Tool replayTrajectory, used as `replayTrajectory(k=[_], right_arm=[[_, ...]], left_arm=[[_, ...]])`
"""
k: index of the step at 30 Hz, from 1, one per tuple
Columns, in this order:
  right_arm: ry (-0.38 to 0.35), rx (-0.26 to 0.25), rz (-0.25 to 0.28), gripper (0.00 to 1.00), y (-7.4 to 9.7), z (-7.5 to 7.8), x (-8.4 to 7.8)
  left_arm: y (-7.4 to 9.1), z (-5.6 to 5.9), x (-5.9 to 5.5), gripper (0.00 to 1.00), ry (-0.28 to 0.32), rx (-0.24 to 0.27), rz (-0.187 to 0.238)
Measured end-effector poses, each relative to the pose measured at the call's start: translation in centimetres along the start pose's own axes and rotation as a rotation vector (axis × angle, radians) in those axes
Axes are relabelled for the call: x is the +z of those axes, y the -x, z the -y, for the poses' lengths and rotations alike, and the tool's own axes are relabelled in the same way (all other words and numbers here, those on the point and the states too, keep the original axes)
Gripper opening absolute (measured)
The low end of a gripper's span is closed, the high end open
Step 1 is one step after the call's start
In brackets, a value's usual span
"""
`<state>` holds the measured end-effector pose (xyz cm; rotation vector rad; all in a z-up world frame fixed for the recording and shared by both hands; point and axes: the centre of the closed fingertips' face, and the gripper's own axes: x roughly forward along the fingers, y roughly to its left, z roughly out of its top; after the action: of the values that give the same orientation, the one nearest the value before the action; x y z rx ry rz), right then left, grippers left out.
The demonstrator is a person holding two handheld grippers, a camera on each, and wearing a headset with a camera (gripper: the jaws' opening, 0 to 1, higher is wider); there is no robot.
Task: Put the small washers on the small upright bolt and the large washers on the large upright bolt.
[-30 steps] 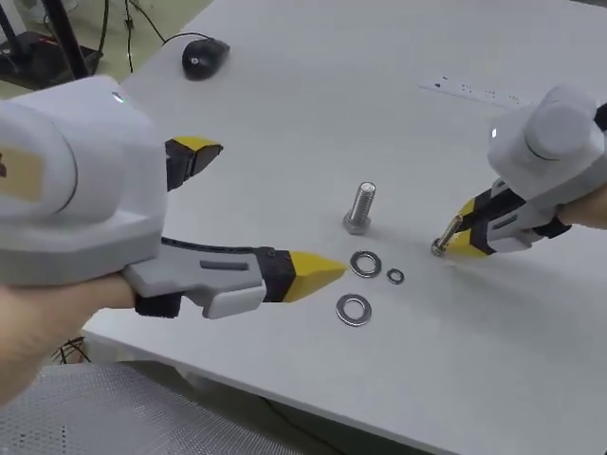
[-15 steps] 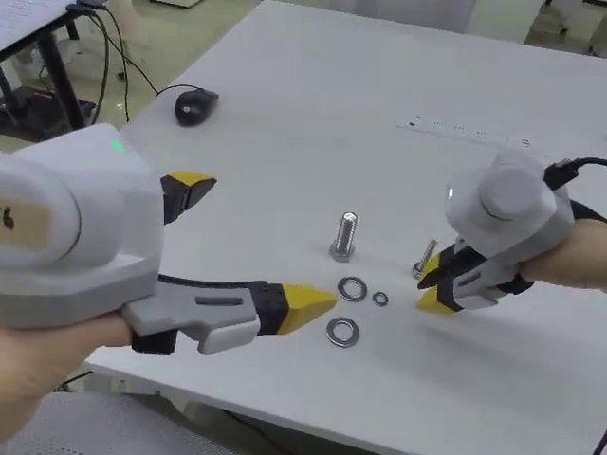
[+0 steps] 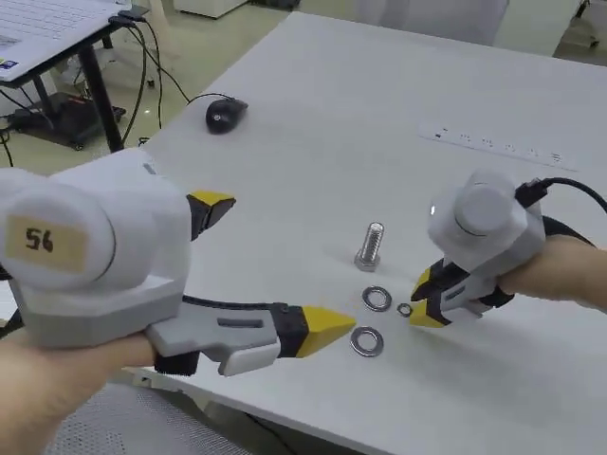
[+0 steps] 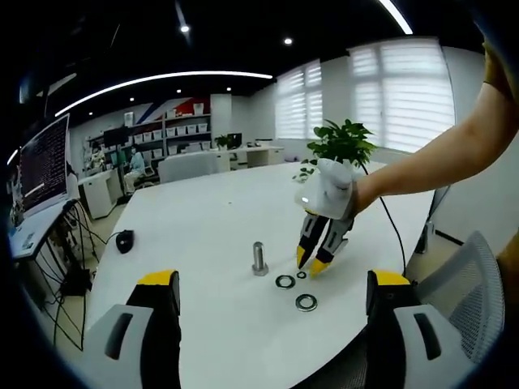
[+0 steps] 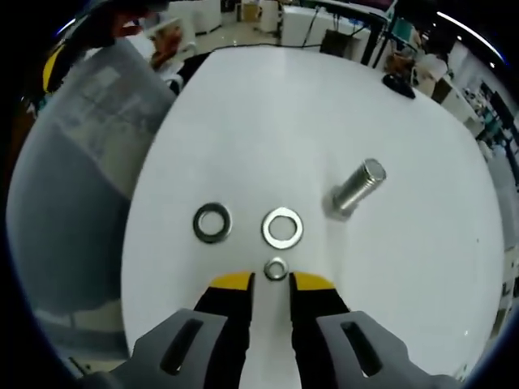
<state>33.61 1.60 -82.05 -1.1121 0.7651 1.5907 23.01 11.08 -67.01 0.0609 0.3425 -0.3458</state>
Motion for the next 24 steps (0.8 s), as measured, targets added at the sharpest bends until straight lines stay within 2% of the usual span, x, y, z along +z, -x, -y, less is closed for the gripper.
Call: replayTrajectory(k=[4,9,24], right_arm=[[0.002,0.006,-0.007,0.19,-0.4,0.3,0.1],[-0.013,0.035,-0.007,0.19,-0.6,0.3,0.1],[0.034,0.041,-0.032,0.15,-0.5,0.4,0.0]], left_arm=[[-0.4,-0.1,-0.4,0.95,0.002,-0.002,-0.027],[-0.9,-0.3,-0.3,0.95,0.012,-0.009,-0.021],[-2.0,-0.5,-0.4,0.95,0.025,-0.031,-0.023]])
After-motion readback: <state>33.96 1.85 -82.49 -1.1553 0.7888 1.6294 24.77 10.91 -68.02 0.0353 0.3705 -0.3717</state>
